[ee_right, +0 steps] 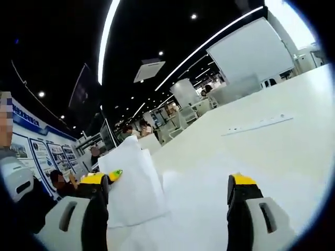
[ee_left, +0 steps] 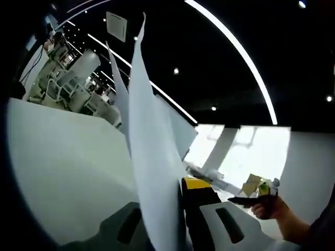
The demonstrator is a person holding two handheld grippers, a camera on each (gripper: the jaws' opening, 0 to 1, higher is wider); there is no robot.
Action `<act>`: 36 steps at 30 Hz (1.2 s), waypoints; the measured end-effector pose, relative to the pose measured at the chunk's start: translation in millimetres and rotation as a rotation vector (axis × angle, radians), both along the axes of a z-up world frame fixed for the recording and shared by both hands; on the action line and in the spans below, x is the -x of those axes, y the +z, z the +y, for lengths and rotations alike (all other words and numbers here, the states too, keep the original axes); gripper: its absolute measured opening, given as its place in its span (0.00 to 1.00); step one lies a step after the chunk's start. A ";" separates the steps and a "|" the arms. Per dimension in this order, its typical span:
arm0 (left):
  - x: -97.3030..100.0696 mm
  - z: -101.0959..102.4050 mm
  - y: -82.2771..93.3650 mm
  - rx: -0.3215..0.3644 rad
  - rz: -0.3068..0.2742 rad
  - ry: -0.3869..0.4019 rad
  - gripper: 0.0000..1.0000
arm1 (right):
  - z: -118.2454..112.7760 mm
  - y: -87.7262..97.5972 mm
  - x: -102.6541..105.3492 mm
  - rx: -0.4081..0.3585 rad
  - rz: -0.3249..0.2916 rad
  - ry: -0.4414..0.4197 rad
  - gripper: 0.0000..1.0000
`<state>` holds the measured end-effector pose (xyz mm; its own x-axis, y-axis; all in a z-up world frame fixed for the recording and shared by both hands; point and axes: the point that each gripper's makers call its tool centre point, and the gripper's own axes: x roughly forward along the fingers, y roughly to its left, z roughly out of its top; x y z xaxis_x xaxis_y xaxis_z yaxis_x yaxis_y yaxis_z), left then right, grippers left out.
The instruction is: Organize the stack of printing papers by aligning and flattening the scattered papers on the table
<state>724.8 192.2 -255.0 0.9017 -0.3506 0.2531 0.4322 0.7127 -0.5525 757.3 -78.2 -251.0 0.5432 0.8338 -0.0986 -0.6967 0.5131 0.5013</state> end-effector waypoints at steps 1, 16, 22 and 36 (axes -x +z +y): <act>-0.1 0.1 -0.1 0.000 0.000 0.000 0.08 | -0.7 -0.4 0.2 0.000 -0.001 -0.001 0.89; -0.8 2.5 0.2 0.009 -0.001 0.004 0.08 | -13.1 -0.6 6.2 0.013 -0.005 -0.031 0.89; 0.3 0.9 1.4 0.012 -0.001 0.005 0.08 | -17.4 -4.8 7.7 0.018 0.004 -0.044 0.89; 0.0 -0.7 1.8 0.006 0.000 0.004 0.08 | -33.4 -10.3 12.3 0.051 0.008 -0.078 0.88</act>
